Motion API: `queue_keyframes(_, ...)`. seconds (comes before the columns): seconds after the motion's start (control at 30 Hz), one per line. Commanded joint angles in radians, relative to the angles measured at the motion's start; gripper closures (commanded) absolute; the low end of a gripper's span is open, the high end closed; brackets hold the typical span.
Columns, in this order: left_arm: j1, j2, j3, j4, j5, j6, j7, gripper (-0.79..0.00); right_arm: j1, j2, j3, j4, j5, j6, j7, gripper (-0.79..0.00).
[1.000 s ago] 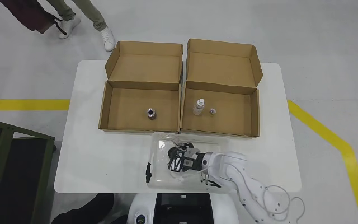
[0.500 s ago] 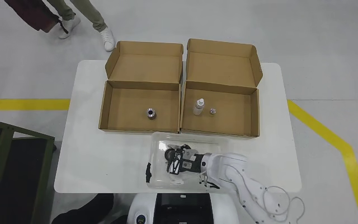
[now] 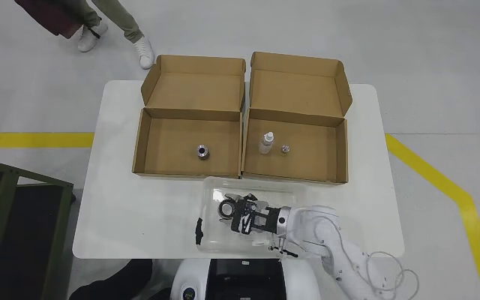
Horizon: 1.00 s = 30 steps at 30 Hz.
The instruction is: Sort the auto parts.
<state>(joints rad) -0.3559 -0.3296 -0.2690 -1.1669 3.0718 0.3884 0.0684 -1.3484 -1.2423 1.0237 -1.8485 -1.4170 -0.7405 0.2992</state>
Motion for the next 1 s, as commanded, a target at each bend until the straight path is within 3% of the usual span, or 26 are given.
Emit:
queue_keyframes(0.0, 0.0, 0.0, 0.0, 0.0, 0.0, 0.0, 0.0, -0.785, -0.006, 0.002, 0.01, -0.001, 0.04, -0.004, -0.002, 0.0)
queue_keyframes(0.33, 0.0, 0.0, 0.0, 0.0, 0.0, 0.0, 0.0, -0.785, -0.034, 0.014, 0.102, -0.066, 0.283, 0.045, 0.027, 0.0)
queue_keyframes(0.63, 0.0, 0.0, 0.0, 0.0, 0.0, 0.0, 0.0, -0.785, -0.02, 0.021, 0.149, -0.086, 0.506, 0.028, 0.016, 0.0)
queue_keyframes(0.97, 0.0, 0.0, 0.0, 0.0, 0.0, 0.0, 0.0, -0.785, 0.027, 0.026, 0.175, -0.141, 0.65, 0.039, 0.008, 0.0)
